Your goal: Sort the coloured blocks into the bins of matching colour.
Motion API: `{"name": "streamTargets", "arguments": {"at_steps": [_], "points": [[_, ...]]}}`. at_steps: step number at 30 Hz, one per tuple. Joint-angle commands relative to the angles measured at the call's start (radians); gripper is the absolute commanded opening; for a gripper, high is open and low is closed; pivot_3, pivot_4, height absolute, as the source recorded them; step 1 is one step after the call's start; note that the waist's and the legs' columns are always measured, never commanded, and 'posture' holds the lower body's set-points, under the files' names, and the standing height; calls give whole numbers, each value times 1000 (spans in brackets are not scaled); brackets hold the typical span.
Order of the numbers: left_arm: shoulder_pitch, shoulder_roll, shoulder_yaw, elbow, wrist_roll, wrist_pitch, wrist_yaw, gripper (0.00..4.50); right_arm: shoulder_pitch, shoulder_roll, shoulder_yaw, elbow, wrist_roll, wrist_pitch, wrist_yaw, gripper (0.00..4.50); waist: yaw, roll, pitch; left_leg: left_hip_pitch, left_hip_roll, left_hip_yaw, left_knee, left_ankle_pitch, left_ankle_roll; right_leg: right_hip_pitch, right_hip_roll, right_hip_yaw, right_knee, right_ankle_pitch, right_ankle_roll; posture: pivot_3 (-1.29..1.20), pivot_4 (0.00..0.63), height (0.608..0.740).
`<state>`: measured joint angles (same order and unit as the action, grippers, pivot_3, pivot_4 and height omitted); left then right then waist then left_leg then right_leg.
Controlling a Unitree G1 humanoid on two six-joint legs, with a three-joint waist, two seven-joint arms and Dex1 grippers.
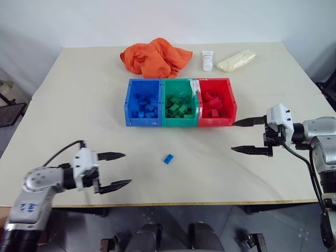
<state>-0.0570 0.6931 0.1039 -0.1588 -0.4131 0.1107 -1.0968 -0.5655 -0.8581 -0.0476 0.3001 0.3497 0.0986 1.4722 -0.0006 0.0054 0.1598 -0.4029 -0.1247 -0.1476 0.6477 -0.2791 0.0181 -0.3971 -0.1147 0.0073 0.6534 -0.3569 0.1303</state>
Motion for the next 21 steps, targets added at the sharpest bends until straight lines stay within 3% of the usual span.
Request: {"name": "streamTargets", "arguments": {"at_steps": [1, 6, 16, 21], "points": [[-79, -63, -100, -2, 68, -15, 52, 4500, 19, 0, -35, -71, 31, 16, -28, 4463, 0, 0, 0, 0, 0, 0, 0, 0, 0, 0, 0, 0, 0, 0, 0, 0, 150, 740], [-193, -168, -211, 117, 180, -55, 118, 4500, 70, -3, -55, -136, 47, 39, -73, 4463, 0, 0, 0, 0, 0, 1, 1, 0, 0, 0, 0, 0, 1, 0, 0, 0, 150, 740], [-332, -277, -334, 294, 310, -95, 179, 4500, 164, -12, -103, -236, 66, 81, -146, 4463, 3, 0, 0, 0, 0, 3, 2, 0, 0, 0, 0, -1, 3, 0, 0, 0, 150, 740], [-358, -285, -355, 331, 347, -108, 184, 3270, 176, -14, -113, -250, 65, 86, -162, 4500, 4, 0, 0, 0, 0, 3, 2, 0, 0, 0, 0, -1, 3, 0, 1, 0, 150, 740]]}}
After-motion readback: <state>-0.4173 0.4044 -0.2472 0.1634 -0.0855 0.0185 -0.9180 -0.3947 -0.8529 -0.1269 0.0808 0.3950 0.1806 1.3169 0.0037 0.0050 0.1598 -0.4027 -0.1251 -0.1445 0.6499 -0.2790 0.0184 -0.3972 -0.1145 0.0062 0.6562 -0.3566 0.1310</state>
